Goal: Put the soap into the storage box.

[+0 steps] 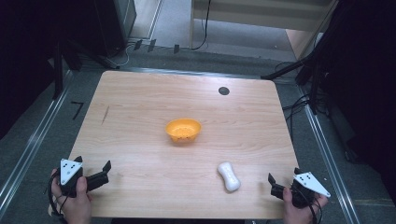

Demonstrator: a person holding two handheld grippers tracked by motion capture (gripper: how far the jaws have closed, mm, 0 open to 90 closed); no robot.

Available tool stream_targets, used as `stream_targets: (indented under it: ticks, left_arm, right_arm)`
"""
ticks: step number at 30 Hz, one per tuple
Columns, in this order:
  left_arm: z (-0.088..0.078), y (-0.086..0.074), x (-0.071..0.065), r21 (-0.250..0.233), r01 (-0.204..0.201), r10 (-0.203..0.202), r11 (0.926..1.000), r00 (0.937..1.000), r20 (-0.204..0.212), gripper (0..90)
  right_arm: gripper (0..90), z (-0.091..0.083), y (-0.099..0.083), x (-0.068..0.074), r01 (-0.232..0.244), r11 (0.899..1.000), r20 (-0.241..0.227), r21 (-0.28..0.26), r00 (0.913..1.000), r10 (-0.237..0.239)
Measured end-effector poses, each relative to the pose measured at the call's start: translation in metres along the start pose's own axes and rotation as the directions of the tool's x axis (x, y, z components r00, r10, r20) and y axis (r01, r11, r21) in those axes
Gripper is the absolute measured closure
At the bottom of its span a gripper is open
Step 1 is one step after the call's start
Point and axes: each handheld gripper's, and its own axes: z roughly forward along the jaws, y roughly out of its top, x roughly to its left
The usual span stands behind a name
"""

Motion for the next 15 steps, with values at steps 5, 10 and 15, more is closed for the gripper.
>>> stream_targets:
  ticks: [5, 10, 15]
  left_arm:
    - [0.0006, 0.0, -0.0015, 0.0, -0.007, 0.007, 1.0, 0.9999, -0.008, 0.0]
    - [0.0012, 0.0003, -0.0029, 0.007, -0.019, 0.019, 0.9998, 0.9997, -0.018, 0.0]
    - [0.0016, 0.0005, -0.0027, 0.011, -0.021, 0.021, 0.9997, 0.9997, -0.012, 0.0]
  right_arm:
    - [8.0, -0.0029, -0.0012, 0.0013, 0.019, 0.999, -0.024, -0.028, 0.9995, -0.02]
    - [0.0, -0.0031, -0.0015, 0.0084, 0.052, 0.997, 0.07, -0.056, 0.9964, -0.048]
    - [0.0, -0.0036, -0.0014, 0.0032, 0.007, 0.998, 0.036, -0.055, 0.9993, -0.005]
